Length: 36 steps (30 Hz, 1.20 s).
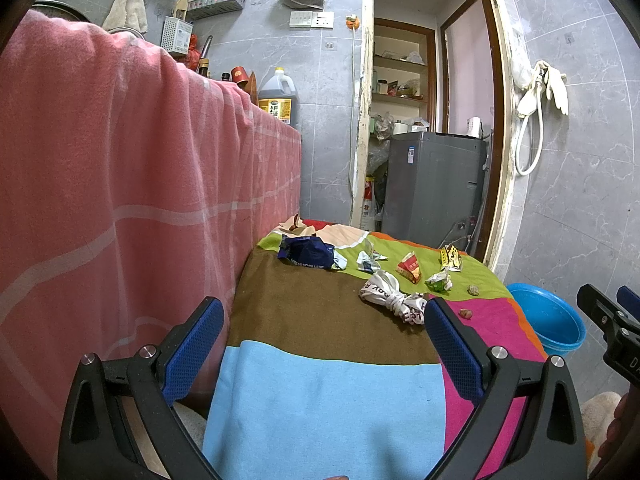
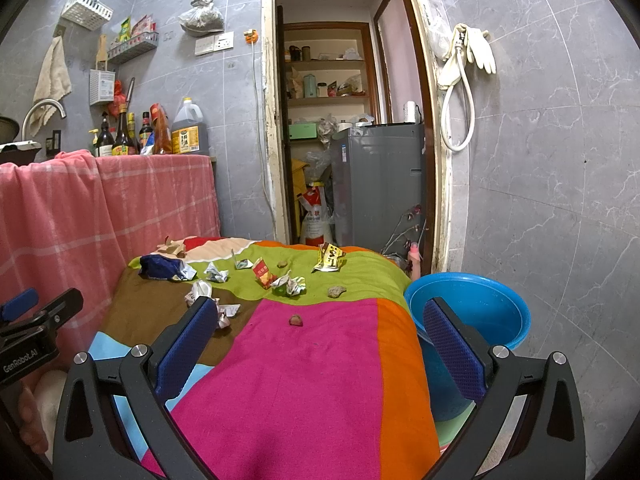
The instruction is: Collect trash
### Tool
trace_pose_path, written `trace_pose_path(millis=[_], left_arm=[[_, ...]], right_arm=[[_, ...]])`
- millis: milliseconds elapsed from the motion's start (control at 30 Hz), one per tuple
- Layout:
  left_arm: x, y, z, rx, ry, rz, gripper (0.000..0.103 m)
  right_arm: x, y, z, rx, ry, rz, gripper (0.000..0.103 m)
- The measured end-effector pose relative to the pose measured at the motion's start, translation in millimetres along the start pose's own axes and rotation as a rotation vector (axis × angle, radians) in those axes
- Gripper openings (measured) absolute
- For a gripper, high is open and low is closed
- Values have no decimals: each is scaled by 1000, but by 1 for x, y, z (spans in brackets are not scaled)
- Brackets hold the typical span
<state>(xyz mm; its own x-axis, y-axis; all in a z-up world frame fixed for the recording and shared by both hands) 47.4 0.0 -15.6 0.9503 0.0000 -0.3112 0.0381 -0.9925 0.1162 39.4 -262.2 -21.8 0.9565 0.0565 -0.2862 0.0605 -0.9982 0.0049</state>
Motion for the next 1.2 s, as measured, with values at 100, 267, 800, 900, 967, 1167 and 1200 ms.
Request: trace_pose_path(millis=[100,267,800,900,967,1167,1200], left_arm=[[0,0,0,0,0,1,98],[0,0,0,0,-1,0,98],[0,0,0,1,0,0,98],[0,0,0,1,-1,0,98],[0,0,0,0,-1,0,98],[1,0,0,-1,-3,0,98],[1,0,0,-2,-5,0,98]], right_arm=[[0,0,0,-1,0,0,103],[0,0,0,0,0,0,103],[0,0,0,1,0,0,103],[0,0,0,0,0,1,103],[0,0,0,1,0,0,103],[-1,2,-2,2,2,2,103],[-1,3,-2,2,4,1,103]])
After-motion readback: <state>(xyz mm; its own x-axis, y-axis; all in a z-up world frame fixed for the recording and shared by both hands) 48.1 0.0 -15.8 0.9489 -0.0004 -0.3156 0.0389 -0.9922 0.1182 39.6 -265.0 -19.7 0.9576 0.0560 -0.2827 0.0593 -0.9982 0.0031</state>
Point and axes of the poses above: each gripper's, at about its wrist camera, not at the fingertips, and x roughly the way its jaws point, y to its right, z to its underside, the point moved 5 cm from there along x, roughly the way its jaws point, and after that the axes turned 3 degrees about -x, right-handed, at the moved point
